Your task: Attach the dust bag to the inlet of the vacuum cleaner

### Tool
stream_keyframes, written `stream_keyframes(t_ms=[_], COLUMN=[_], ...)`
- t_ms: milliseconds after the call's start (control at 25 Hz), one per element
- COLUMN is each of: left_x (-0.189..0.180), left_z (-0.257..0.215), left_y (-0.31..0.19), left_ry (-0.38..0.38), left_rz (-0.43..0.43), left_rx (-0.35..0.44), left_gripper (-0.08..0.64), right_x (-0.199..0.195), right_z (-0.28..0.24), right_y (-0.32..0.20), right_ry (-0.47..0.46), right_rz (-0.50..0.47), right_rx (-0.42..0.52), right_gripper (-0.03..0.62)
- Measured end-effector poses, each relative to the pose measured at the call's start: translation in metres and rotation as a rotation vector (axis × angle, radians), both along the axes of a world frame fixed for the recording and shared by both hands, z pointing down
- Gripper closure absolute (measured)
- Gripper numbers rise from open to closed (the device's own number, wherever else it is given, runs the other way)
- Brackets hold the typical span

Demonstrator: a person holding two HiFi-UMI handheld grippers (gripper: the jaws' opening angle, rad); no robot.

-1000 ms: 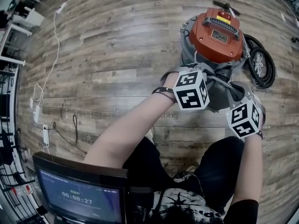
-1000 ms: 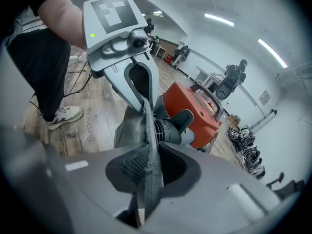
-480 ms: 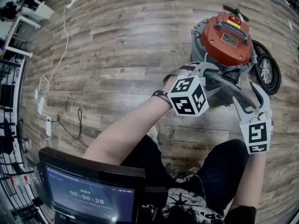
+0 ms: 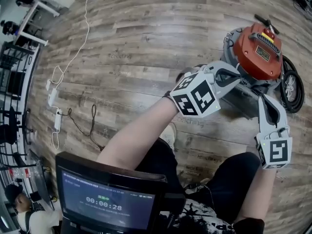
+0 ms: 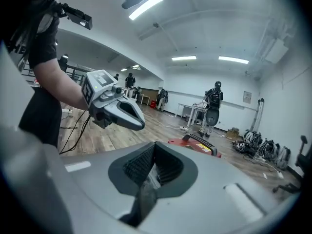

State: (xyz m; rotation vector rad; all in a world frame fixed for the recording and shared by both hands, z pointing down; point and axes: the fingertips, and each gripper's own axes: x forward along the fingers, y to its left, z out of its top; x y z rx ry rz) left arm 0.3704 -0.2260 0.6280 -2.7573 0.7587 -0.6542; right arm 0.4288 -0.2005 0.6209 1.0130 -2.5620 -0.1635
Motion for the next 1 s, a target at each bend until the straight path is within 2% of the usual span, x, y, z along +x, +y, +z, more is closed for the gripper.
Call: stream_keyframes(t_ms=[160,320,440,560,720,880,1000], left_x=[-0.046,-0.096,-0.119,-0.124,-0.13,-0.137,-0.146], left_z=[-0.031,-0.053,-0.086,-0.141,-0.234,-0.334,-0.398], left_y=[-0.005,-0.003,0.012,0.032,0.056,0.071,0.083], left_ry=[0.102,0.113,0.134,0.168,0.211,0.302,0.359], left_rz=[-0.05,-0.123,-0.169,-0.197,-0.262,-0.335,-0.365], left_rx=[-0.057,-0.119,-0.186,-0.25,-0.296,-0.341,-0.362], left_gripper=[0.558,0.558,0.558,0.558,0.558,0.558,0.56], right_x=[-0.025,-0.051,-0.068,-0.079,-0.093,-0.11,-0.127], right_z=[-0.016,-0.06,-0.098,-0.155,-0.249,-0.337,-0.398], right_y=[-0.003,-0.011,-0.004,0.001,0.014,0.033,0.043], right_ry=[-0.009,-0.051,-0.062,-0.052,-0.106,-0.13,-0.145], right_rz=[-0.036,-0.07,-0.111,-0.149,-0.203,-0.258,-0.3], right_rx=[-0.023,-0.032,-0.104,-0.161,-0.216,-0.268,-0.267], right_gripper=[0.587,0.588,0.588,0.588,0.588,0.588,0.588])
